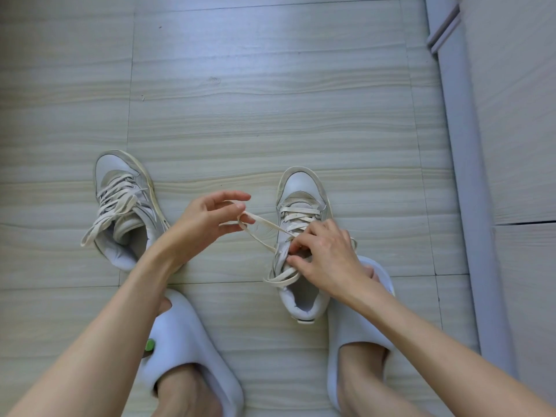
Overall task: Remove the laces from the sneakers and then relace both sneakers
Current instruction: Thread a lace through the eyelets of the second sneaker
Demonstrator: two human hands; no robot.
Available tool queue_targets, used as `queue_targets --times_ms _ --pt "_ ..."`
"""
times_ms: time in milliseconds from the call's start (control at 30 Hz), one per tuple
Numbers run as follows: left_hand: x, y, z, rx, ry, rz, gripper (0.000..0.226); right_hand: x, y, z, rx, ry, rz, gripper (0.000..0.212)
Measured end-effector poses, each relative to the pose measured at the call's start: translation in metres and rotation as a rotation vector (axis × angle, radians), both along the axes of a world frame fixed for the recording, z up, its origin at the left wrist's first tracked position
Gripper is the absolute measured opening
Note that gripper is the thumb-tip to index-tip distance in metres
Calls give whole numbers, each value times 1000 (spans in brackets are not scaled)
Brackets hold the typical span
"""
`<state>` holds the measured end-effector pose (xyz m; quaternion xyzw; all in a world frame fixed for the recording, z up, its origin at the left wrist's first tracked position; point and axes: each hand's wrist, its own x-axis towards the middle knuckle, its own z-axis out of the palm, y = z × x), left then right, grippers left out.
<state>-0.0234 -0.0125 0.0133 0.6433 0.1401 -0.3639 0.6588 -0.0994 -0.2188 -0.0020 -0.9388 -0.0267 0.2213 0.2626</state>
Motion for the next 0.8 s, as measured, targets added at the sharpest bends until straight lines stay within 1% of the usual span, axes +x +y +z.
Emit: queue_targets --times_ms 33,67,233,267,333,433,500,567,633,700,733,800 --pt "-1 1 0 -65 26 32 28 -1 1 0 9 -4 -14 18" --pt "-1 1 0 -92 30 33 30 -1 1 -1 18 -5 -31 17" --pt "-3 1 1 -148 60 -27 33 -4 0 -4 64 2 -67 15" --pt "-3 2 2 -102 36 -61 32 -5 0 -4 74 1 -71 15" --pt "-3 1 2 96 -75 -148 27 -6 -2 -5 86 -1 -68 14" --pt "-4 -4 -4 418 -301 -204 26 -5 -2 -4 77 9 -43 15" --pt "-8 -10 -10 597 -477 -214 29 -5 -1 -4 51 8 -28 18" --pt "-15 -17 -16 730 -638 -209 32 -6 1 -3 18 2 -20 23" --pt "-20 -21 -20 802 -735 -198 33 -7 3 -3 0 -1 -15 28" --pt "-22 -22 -23 815 -738 -173 30 -7 4 -2 -9 -2 -15 25" --pt "-22 -22 -24 788 -690 -145 28 -7 4 -2 -16 -3 -17 24" --pt "-21 -22 -25 656 -511 -68 27 -6 6 -1 -39 -7 -14 21"
